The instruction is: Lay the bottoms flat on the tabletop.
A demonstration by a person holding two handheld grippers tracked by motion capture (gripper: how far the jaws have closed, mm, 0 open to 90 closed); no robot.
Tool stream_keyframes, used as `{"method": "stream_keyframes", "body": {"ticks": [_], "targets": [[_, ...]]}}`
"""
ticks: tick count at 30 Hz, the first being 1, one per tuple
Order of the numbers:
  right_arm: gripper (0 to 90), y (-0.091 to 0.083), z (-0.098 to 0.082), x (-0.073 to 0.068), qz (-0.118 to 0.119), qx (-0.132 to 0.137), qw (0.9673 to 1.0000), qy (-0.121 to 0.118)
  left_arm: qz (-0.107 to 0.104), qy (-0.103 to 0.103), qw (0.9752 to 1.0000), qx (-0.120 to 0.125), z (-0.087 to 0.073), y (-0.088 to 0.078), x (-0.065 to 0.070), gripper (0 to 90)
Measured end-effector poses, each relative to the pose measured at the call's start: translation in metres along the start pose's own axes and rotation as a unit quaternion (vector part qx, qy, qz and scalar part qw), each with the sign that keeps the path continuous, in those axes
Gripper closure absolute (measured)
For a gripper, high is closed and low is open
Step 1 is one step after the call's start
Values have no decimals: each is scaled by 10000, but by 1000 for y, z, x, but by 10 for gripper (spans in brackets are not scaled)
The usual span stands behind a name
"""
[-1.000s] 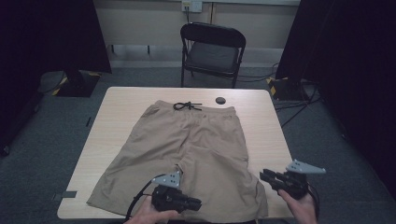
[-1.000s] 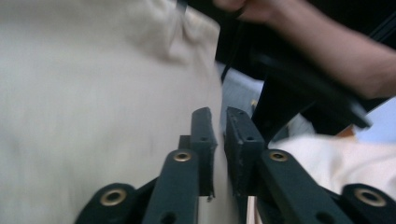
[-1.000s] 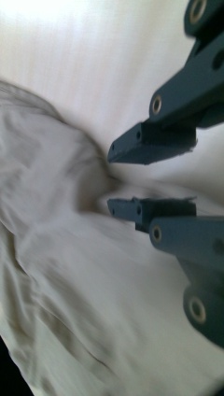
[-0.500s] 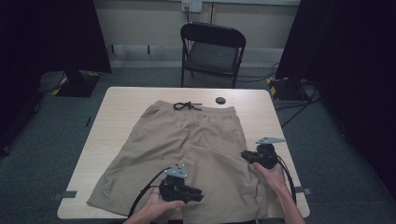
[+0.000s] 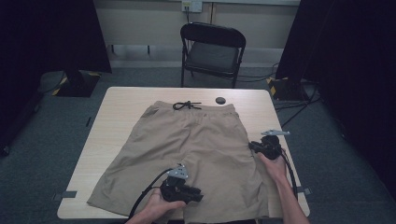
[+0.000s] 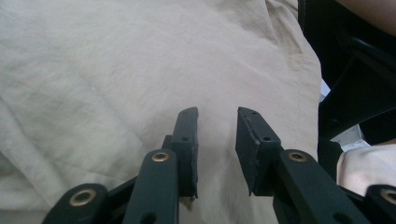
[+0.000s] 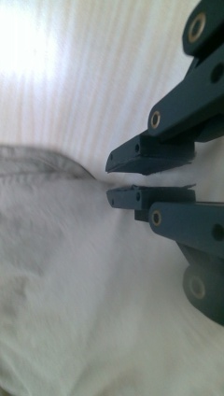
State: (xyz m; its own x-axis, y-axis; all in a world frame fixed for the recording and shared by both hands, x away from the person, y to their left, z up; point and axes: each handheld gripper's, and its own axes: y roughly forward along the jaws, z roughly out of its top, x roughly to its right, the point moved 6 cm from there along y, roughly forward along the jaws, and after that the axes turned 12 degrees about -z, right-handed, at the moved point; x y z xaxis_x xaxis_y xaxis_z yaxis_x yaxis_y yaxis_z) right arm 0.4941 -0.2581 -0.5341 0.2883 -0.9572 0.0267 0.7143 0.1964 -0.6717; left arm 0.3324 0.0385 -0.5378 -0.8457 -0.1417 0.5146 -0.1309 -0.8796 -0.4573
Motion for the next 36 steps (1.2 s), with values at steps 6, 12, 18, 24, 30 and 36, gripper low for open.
{"method": "stream_keyframes", "body": {"ticks": [6, 12, 18, 24, 30, 36], "targets": [[763, 6, 2, 6, -73, 155, 9992, 374, 11, 42, 10000, -48, 1, 2, 1, 680], [652, -13, 14, -8, 76, 316, 9994, 73, -50, 86, 9998, -187, -3, 1, 6, 700], [659, -17, 4, -33, 334, 135, 9987, -368, -8, 178, 9991, -387, -8, -4, 13, 727], [673, -5, -1, -33, 183, 50, 9990, -395, -49, 166, 9989, -431, -14, -12, 14, 737], [737, 4, 3, -21, 10, 226, 9994, -246, -153, 82, 9996, -244, -13, -10, 13, 660], [734, 14, 12, -16, -312, 232, 9987, -334, -80, 24, 10000, -49, -4, -2, 7, 625]]}}
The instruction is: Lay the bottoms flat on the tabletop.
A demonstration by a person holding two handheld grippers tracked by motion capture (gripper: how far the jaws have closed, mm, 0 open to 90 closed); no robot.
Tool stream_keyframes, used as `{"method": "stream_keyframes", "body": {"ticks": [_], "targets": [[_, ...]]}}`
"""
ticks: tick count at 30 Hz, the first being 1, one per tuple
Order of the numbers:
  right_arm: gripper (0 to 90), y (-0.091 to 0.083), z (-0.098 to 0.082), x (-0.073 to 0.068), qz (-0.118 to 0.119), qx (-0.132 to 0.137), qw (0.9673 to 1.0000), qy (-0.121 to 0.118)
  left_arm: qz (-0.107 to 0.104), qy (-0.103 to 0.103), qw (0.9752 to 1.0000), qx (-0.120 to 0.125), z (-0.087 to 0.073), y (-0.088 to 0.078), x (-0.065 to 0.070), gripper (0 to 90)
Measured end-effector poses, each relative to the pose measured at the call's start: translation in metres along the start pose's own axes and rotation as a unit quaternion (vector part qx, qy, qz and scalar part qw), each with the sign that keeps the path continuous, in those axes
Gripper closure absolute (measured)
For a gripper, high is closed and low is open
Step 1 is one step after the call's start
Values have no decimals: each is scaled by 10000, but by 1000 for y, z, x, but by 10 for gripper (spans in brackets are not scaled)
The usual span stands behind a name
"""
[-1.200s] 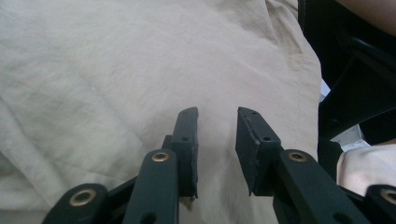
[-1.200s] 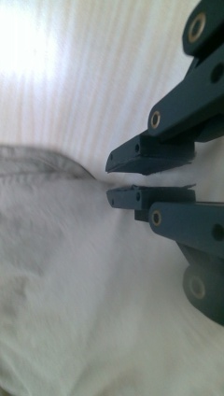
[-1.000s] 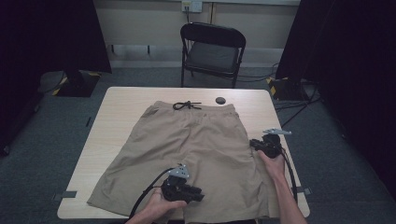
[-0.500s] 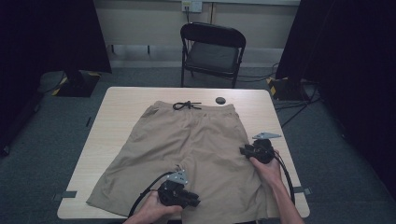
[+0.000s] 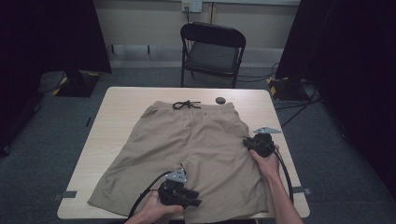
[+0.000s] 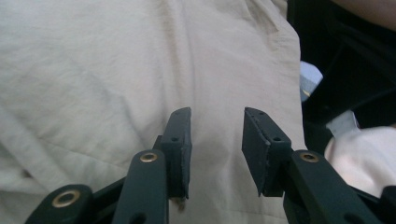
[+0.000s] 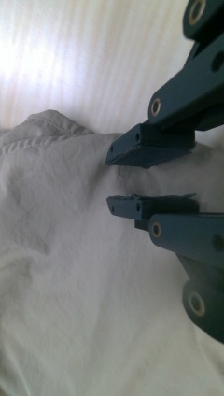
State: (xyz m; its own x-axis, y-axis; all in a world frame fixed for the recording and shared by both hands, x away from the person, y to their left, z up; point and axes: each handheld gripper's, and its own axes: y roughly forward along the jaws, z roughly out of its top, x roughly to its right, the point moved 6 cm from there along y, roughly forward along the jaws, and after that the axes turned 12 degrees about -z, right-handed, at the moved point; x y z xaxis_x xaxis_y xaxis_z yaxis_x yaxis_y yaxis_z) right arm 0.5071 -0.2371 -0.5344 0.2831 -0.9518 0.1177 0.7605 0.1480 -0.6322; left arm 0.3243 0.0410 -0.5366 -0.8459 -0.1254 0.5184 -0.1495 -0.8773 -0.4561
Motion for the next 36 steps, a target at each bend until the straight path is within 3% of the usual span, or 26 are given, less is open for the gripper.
{"method": "stream_keyframes", "body": {"ticks": [4, 7, 9, 12, 14, 18, 21, 24, 29, 31, 34, 36], "targets": [[716, 6, 3, 6, 14, 26, 9998, 193, -1, -42, 10000, 45, 7, 8, -4, 616], [571, 3, 6, 1, 32, -161, 9998, 105, -28, -123, 9999, 69, 10, 11, -2, 583], [542, -5, 9, -2, 120, -104, 9999, 39, -30, -72, 9999, 144, 11, 8, -1, 583], [536, -28, 12, 1, 196, 38, 9998, 7, -2, -84, 9995, 320, 14, -4, 1, 586], [550, -44, 11, 3, 244, 164, 9995, 109, 22, -57, 9987, 500, 17, -18, 3, 595], [616, -81, -9, 7, 344, 288, 9988, 207, 294, -40, 9971, 704, 18, -49, -1, 598], [701, -106, -31, 9, 441, 343, 9979, 338, 755, -110, 9940, 778, 12, -76, -14, 598], [770, -123, -57, 5, 473, 206, 9983, 270, 1076, -223, 9905, 820, 4, -99, -28, 600], [808, -127, -80, -1, 510, -34, 9986, 101, 1553, -487, 9827, 888, -10, -134, -51, 597], [809, -128, -84, -3, 543, -101, 9984, 95, 1600, -661, 9798, 1000, -18, -144, -58, 607], [808, -127, -93, -8, 628, -248, 9977, -6, 1839, -778, 9751, 966, -32, -150, -67, 608], [808, -126, -97, -9, 654, -313, 9974, -54, 1898, -765, 9746, 905, -34, -150, -69, 606]]}}
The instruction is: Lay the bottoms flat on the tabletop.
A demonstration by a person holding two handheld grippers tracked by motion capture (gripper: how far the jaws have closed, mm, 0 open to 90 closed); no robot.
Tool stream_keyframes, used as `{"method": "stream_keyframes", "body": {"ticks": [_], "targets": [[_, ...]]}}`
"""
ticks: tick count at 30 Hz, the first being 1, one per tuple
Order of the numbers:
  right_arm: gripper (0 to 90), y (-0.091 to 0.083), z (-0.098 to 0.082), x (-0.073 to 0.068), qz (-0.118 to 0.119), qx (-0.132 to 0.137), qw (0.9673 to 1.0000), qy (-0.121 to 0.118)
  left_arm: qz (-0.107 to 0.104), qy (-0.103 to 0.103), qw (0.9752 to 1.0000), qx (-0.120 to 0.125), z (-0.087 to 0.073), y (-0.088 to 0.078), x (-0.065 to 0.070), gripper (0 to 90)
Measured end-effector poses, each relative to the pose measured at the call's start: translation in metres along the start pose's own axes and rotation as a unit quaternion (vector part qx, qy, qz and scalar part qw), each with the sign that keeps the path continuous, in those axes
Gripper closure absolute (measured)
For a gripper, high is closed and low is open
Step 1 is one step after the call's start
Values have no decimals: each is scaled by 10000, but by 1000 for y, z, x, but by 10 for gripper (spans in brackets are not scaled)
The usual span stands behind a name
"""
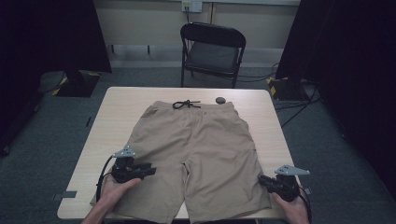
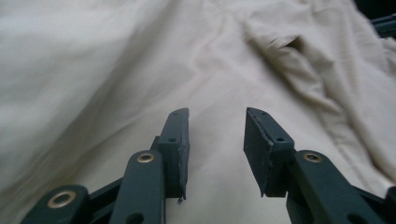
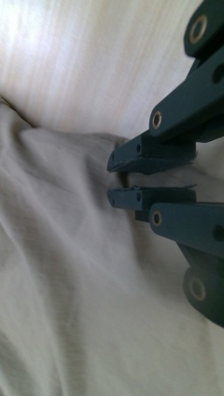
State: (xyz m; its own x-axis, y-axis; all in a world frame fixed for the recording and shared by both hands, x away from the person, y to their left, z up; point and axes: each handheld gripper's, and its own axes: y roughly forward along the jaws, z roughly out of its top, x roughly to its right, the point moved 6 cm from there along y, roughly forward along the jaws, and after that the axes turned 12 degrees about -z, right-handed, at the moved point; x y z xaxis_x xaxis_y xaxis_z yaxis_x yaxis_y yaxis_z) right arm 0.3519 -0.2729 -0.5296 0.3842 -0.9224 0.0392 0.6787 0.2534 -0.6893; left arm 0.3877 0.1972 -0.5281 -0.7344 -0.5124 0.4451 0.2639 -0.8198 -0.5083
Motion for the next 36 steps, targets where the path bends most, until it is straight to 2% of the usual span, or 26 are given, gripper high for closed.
{"method": "stream_keyframes", "body": {"ticks": [3, 4, 7, 11, 16, 19, 23, 25, 28, 29, 30, 31, 32, 33, 34, 35, 36], "targets": [[814, 0, -2, 0, -21, -7, 10000, -84, 94, -8, 9999, -98, -5, 2, -3, 590], [817, -2, -5, 1, -8, 9, 9999, -168, 87, 15, 9999, -71, -6, 3, -3, 588], [823, -6, -9, 4, 6, 20, 9999, -149, 67, -39, 10000, 42, -7, 2, -3, 581], [826, -19, -20, 8, -66, -63, 9995, -299, 64, -8, 9999, 137, -9, 3, -2, 571], [815, -28, -30, 12, -104, -32, 9996, -276, 58, 42, 9999, 131, -12, 3, 3, 542], [805, -29, -30, 11, -108, -27, 9996, -263, -13, 54, 9999, 139, -16, 2, 7, 542], [715, -28, -28, 10, -64, -70, 9997, -219, -49, 134, 9999, 79, -23, 1, 18, 542], [698, -27, -26, 10, -63, -102, 9996, -264, -8, 184, 9998, 56, -25, 1, 22, 542], [674, -26, -26, 10, -38, -116, 9997, -233, -110, 152, 9998, 50, -27, 2, 27, 540], [658, -27, -25, 11, -48, -99, 9997, -199, -136, 149, 9998, -25, -26, 3, 28, 528], [630, -30, -22, 13, -43, -32, 9999, -104, -134, 160, 9996, -184, -23, 3, 28, 514], [630, -30, -22, 13, -43, -32, 9999, -104, -134, 160, 9996, -184, -23, 3, 28, 509], [618, -35, -11, 17, -37, 169, 9998, 60, -133, 125, 9996, -201, -20, 3, 27, 508], [618, -35, -11, 17, -37, 169, 9998, 60, -140, 147, 9996, -182, -15, 1, 26, 508], [618, -37, 9, 23, -127, 452, 9988, 112, -142, 137, 9998, -83, -5, -3, 25, 514], [618, -37, 9, 23, -127, 452, 9988, 112, -142, 137, 9998, -83, -5, -3, 25, 514], [593, -32, 32, 23, -82, 626, 9979, 122, -93, 171, 9998, 107, 14, -10, 20, 514]]}}
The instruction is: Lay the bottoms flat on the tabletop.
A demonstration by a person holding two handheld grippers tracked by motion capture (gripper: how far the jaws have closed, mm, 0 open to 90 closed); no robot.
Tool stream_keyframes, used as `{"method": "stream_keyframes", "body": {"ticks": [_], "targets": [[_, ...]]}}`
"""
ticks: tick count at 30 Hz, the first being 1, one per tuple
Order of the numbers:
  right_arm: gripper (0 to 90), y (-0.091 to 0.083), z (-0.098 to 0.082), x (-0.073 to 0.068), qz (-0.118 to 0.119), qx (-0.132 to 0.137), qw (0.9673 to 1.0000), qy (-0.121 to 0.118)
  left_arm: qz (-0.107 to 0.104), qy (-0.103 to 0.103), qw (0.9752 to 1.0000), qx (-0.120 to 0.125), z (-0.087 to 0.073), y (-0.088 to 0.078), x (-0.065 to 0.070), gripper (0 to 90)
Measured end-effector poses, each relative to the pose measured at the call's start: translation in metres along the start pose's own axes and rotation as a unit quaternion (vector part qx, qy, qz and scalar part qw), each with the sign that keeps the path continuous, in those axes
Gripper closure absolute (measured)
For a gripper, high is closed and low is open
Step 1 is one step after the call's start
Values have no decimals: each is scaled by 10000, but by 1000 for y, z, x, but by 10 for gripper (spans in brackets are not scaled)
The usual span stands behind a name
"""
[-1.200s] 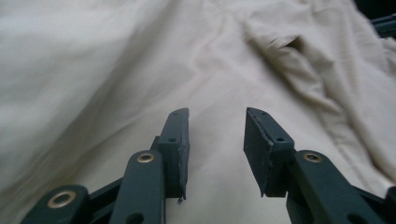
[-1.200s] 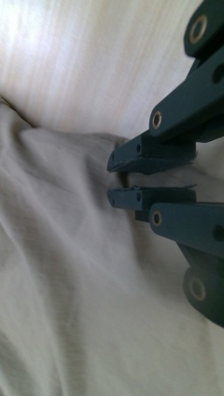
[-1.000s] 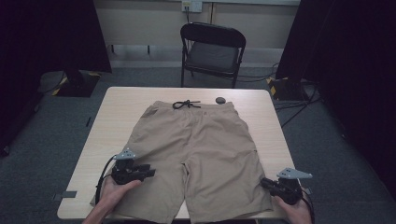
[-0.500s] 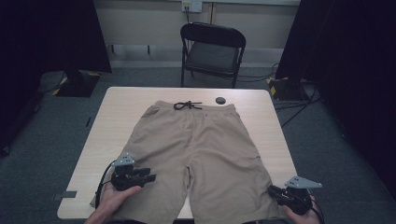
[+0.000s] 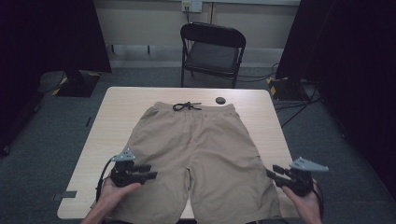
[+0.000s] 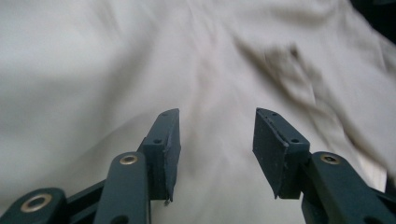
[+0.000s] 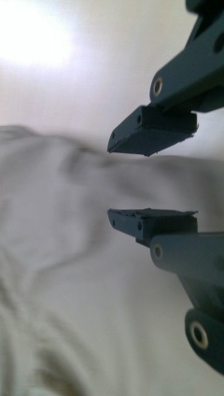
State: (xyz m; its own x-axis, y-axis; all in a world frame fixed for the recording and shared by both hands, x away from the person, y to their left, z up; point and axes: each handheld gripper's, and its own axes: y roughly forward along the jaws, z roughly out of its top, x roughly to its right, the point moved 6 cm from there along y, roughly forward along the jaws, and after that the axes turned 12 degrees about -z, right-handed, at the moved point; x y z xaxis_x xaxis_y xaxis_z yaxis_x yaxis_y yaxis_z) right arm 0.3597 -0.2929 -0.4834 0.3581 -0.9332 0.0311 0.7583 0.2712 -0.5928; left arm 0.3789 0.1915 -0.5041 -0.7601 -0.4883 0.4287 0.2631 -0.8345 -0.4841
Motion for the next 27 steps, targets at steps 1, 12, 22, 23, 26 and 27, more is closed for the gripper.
{"method": "stream_keyframes", "body": {"ticks": [1, 12, 22, 23, 26, 27], "targets": [[593, 0, 0, 0, 0, 0, 10000, 0, 0, 0, 10000, 0, 0, 0, 0, 514], [331, 113, 78, -33, 78, -192, 9996, 196, 481, -370, 9975, 361, 63, -11, -78, 504], [153, 170, 61, -42, -637, -661, 9958, 56, 779, -407, 9959, -219, 43, 24, -106, 472], [153, 170, 61, -42, -637, -661, 9958, 56, 779, -407, 9959, -219, 43, 24, -106, 464], [150, 176, 61, -40, -736, -483, 9959, -186, 929, -377, 9950, -18, 40, 24, -110, 468], [150, 176, 61, -40, -736, -483, 9959, -186, 934, -402, 9948, 42, 39, 23, -111, 468]]}}
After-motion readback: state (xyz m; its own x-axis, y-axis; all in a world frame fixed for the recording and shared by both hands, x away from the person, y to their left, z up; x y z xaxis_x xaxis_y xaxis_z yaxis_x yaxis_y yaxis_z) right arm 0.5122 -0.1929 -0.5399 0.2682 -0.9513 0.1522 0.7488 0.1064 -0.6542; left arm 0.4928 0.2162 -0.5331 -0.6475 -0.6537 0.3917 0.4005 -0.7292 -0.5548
